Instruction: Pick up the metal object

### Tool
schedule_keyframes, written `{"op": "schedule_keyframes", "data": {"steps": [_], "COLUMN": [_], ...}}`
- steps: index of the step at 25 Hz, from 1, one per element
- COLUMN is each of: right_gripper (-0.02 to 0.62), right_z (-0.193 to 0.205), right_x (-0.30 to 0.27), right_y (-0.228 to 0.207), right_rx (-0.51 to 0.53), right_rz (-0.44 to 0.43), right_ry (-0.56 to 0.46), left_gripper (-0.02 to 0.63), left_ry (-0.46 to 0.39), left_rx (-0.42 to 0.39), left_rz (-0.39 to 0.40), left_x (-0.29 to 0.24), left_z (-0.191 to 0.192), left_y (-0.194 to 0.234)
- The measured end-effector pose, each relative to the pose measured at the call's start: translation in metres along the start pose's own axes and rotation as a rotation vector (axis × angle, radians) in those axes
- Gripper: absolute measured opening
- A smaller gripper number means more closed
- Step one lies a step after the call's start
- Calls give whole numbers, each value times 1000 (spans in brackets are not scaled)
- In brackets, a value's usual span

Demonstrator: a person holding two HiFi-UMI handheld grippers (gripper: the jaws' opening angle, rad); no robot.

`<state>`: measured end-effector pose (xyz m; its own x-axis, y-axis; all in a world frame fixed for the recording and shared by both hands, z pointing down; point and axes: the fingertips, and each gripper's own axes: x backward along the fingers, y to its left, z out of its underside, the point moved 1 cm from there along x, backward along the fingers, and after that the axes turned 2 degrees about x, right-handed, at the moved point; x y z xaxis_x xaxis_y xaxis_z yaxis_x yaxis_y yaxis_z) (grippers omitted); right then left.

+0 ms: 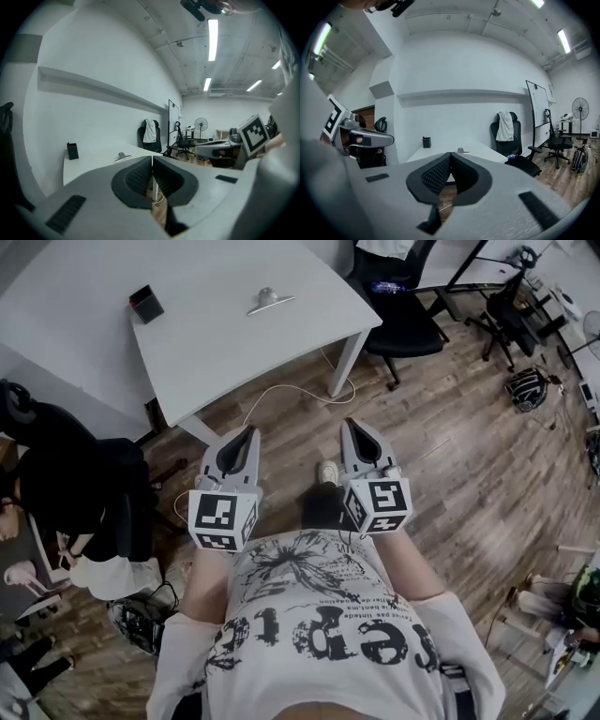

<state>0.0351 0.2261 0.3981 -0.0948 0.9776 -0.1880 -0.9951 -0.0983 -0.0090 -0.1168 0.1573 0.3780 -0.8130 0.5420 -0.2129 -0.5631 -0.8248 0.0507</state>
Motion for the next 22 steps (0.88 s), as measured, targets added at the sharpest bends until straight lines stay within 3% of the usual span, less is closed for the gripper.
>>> {"op": "schedule_keyframes", "data": {"steps": [14,22], "right_gripper": [-9,-9], "right_z": [-45,-51], "right_x": [-191,-273], "right_y": [-127,-143], "right_rx": [50,73], "right_rz": [-212,-324], "right_ry": [17,54], "left_gripper": [11,11], "left_ry": [-15,9], "left_rx": [51,101], "left_rz": [-222,-346], "left_x": [-185,-227], "left_z": [-51,-50], "left_y": [47,84]}}
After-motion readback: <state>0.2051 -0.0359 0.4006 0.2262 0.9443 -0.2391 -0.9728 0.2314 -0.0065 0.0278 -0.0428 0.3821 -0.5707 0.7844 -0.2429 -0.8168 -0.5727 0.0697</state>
